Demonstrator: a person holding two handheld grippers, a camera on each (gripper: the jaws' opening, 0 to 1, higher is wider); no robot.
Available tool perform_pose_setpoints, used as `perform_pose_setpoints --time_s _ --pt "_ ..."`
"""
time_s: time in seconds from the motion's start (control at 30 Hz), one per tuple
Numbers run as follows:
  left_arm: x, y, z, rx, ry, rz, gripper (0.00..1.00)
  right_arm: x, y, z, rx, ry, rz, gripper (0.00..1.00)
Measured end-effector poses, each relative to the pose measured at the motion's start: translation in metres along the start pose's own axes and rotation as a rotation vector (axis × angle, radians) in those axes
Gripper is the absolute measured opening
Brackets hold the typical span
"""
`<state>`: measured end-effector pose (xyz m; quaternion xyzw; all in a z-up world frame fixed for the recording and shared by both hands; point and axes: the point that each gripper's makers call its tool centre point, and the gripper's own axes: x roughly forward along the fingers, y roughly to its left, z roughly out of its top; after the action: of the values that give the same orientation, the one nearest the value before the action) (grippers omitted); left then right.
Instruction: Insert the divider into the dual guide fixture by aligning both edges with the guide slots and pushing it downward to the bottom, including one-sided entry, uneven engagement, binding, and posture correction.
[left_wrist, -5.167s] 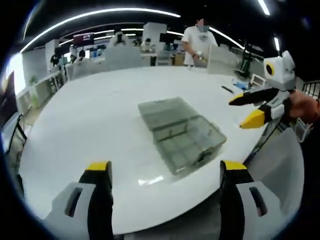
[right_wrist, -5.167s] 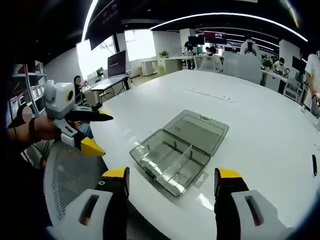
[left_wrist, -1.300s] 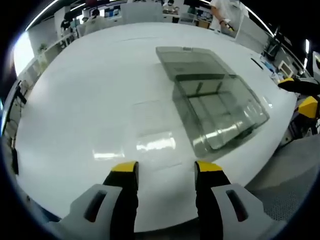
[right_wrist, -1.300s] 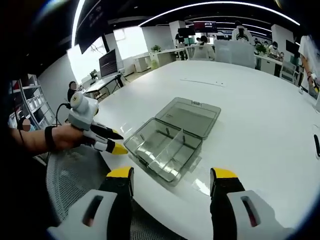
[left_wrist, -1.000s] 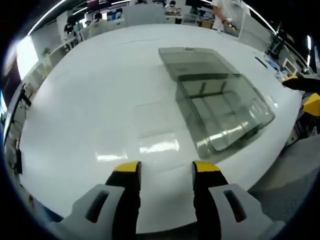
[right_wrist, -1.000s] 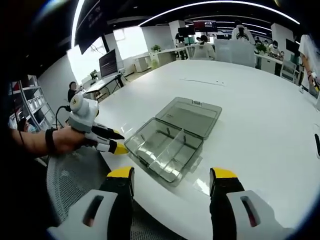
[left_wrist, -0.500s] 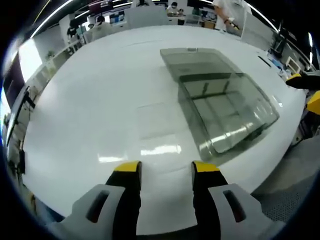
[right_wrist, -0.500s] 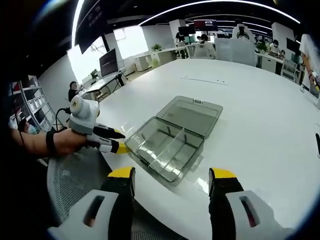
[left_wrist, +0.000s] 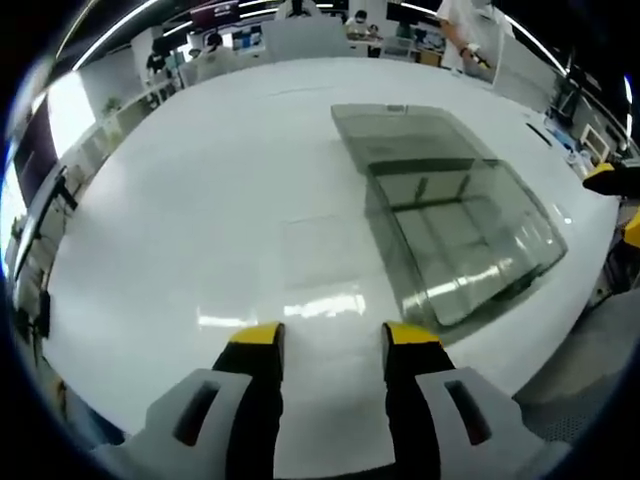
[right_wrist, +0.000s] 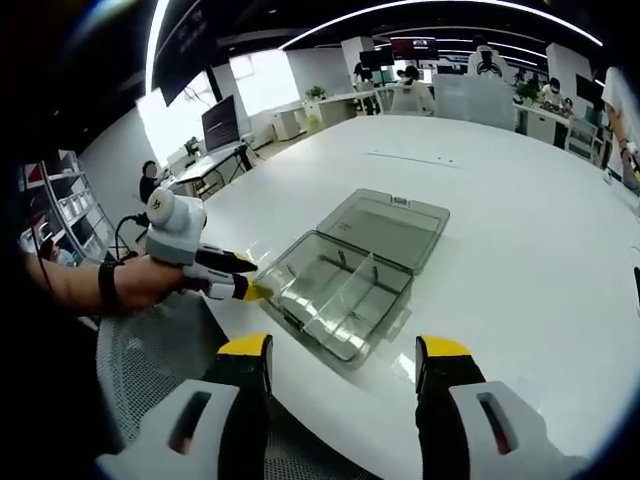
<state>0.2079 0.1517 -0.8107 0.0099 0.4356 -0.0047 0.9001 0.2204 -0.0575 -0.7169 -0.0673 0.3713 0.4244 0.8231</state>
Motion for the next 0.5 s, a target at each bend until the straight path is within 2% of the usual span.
perform_pose_setpoints --time_s 0.13,0.5 --pt "0.0011 0.0023 0.0015 0.005 -0.003 0.001 0.33 -0.0005 -0.0005 -0.0011 -0.002 0.004 0.0 0.54" --pt "-0.0004 0.0031 0.0005 -0.002 -0.001 0.0 0.33 -0.0003 -0.0007 -0.0055 0.008 0.013 -0.002 0.54"
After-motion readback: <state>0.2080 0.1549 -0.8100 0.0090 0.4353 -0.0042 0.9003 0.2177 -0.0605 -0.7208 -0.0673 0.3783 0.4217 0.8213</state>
